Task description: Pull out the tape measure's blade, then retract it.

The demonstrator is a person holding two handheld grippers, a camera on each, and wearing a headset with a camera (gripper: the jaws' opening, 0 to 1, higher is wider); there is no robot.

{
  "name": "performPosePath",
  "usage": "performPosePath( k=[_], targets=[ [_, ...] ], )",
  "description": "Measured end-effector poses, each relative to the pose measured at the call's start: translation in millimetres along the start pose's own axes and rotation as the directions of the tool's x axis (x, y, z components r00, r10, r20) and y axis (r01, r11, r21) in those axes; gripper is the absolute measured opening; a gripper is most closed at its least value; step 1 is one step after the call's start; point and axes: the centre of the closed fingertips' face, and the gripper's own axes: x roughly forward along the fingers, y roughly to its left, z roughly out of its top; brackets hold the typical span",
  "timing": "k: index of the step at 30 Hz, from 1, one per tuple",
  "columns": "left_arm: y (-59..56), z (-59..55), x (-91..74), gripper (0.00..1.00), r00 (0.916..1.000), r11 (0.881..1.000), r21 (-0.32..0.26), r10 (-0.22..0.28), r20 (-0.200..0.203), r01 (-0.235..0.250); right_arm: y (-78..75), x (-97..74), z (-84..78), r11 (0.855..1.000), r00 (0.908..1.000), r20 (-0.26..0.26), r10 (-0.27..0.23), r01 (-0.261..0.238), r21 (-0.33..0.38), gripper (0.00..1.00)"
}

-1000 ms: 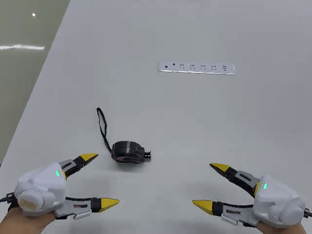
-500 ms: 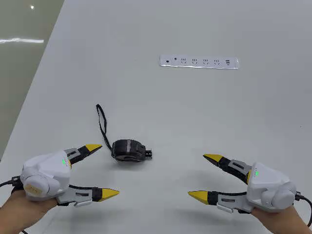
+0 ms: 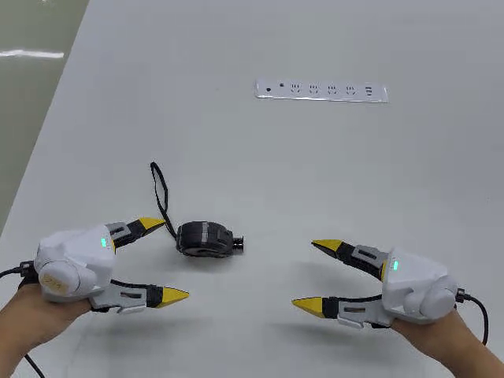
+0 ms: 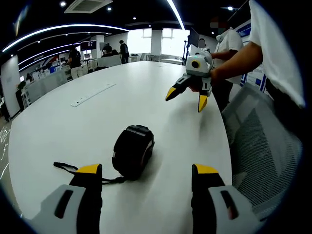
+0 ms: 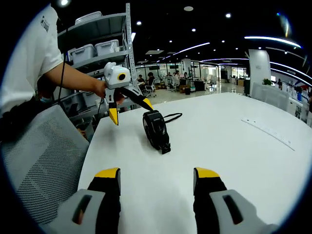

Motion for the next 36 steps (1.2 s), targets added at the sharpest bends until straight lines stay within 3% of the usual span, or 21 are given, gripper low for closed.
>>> performPosePath(
  k=[12, 36],
  targets=[
    [5.5, -1.9, 13.2, 0.69, 0.9987, 0.998, 0.045, -0.035, -0.038, 0.037, -3.1, 15.7, -6.0, 0.999, 0.9992, -0.019, 0.035, -0.036, -0.019, 0.57],
    [16.2, -11.1, 43.9, 0.62, 0.9929, 0.994, 0.060, -0.083, -0.085, 0.088, -10.8, 38.9, -10.4, 0.997, 0.9967, -0.036, 0.072, -0.073, -0.017, 0.53]
  ],
)
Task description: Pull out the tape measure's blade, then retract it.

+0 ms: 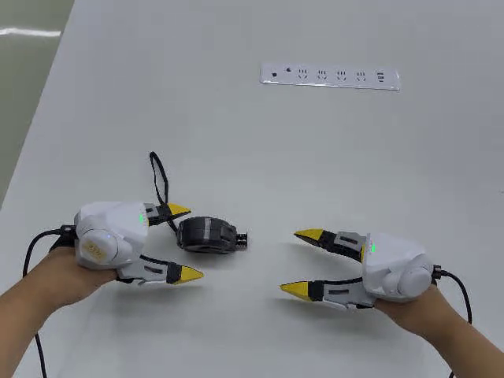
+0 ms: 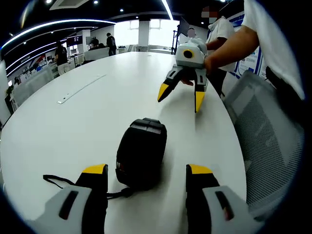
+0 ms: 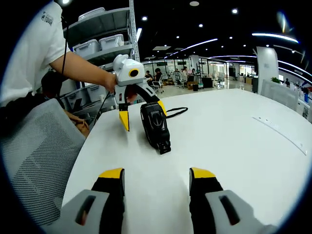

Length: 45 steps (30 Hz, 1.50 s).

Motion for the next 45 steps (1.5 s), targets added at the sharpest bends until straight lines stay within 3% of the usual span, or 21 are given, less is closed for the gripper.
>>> performPosePath(
  k=[35, 39, 45],
  targets=[
    [9.8, 1.2, 13.4, 0.46, 0.9999, 1.000, -0.006, -0.010, -0.009, 0.010, -13.0, 35.8, 6.8, 0.999, 0.9987, 0.020, 0.047, -0.047, 0.010, 0.51],
    [7.4, 1.0, 13.8, 0.38, 0.9996, 1.000, -0.003, -0.026, -0.009, 0.026, -12.9, 37.9, 6.7, 0.999, 0.9984, 0.018, 0.053, -0.053, 0.011, 0.51],
    [8.1, -0.3, 16.1, 0.36, 0.9995, 1.000, -0.002, -0.029, -0.010, 0.029, -13.9, 40.0, 4.7, 0.998, 0.9981, 0.019, 0.058, -0.058, 0.014, 0.50]
  ],
)
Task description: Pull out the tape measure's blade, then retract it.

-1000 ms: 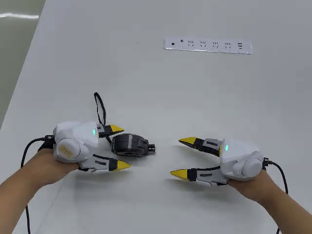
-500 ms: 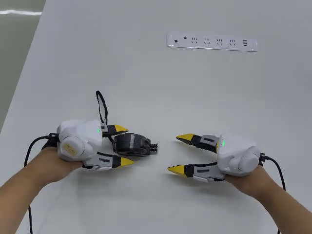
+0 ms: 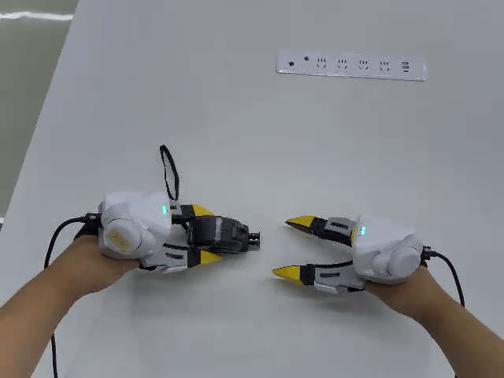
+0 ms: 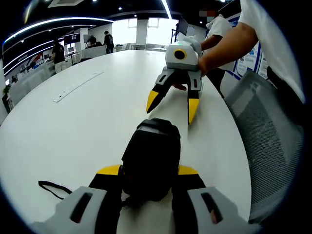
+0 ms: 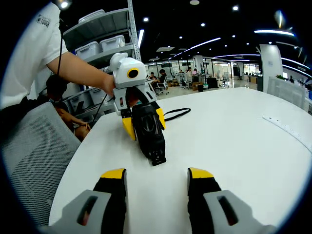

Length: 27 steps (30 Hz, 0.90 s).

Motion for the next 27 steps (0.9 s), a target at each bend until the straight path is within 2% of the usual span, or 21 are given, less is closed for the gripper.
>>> performPosePath(
  k=[12, 21, 27],
  targets=[
    [-0.1, -0.7, 1.9, 0.34, 0.9999, 1.000, -0.011, -0.014, 0.007, 0.014, -1.8, 2.7, 0.0, 1.000, 1.0000, 0.002, 0.005, -0.005, -0.001, 0.50],
    [-0.3, -1.1, 1.6, 0.33, 0.9998, 1.000, 0.008, -0.018, -0.005, 0.019, -2.5, 6.2, 0.7, 1.000, 0.9999, 0.004, 0.009, -0.009, -0.001, 0.48],
    [-1.4, -0.5, 1.8, 0.33, 0.9996, 1.000, 0.005, -0.025, -0.014, 0.026, -1.3, 15.7, -0.1, 0.999, 0.9995, 0.004, 0.030, -0.030, -0.012, 0.46]
  ],
)
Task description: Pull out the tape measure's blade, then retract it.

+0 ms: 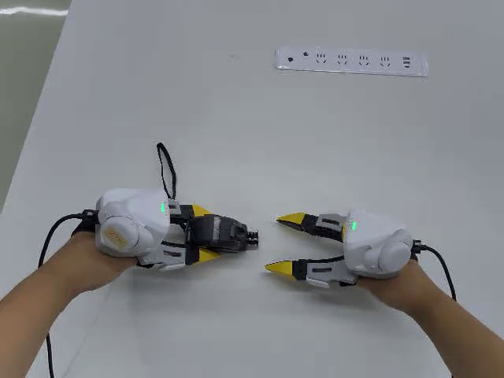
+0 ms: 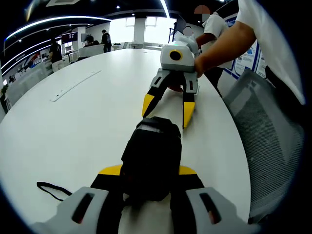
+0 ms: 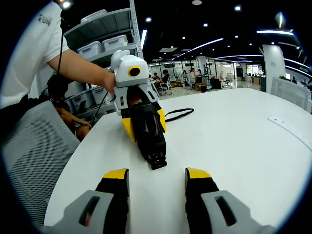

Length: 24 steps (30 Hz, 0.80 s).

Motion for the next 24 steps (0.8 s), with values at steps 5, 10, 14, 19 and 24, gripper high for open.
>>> performPosePath(
  k=[5, 10, 14, 19, 24],
  targets=[
    [0.2, -0.7, 0.3, 0.33, 1.0000, 1.000, 0.004, 0.000, -0.006, 0.000, -1.0, 7.7, -0.1, 1.000, 0.9999, -0.002, 0.013, -0.013, -0.013, 0.44],
    [0.1, -0.9, 0.7, 0.33, 1.0000, 1.000, 0.002, -0.002, -0.008, 0.002, -2.4, 13.7, -0.4, 1.000, 0.9997, 0.008, 0.023, -0.023, -0.013, 0.40],
    [-0.1, -1.7, 0.6, 0.33, 1.0000, 1.000, 0.002, -0.005, -0.008, 0.005, -3.1, 16.5, 0.9, 0.999, 0.9997, 0.008, 0.024, -0.023, -0.024, 0.38],
    [-0.3, -2.5, 0.9, 0.33, 0.9999, 1.000, 0.005, -0.009, -0.007, 0.009, -4.6, 19.5, 2.0, 0.999, 0.9995, 0.008, 0.030, -0.029, -0.034, 0.34],
    [-0.2, -3.2, 1.2, 0.33, 0.9999, 1.000, 0.006, -0.008, -0.013, 0.008, -7.6, 23.0, 2.9, 0.999, 0.9997, 0.005, 0.023, -0.023, -0.038, 0.30]
  ],
)
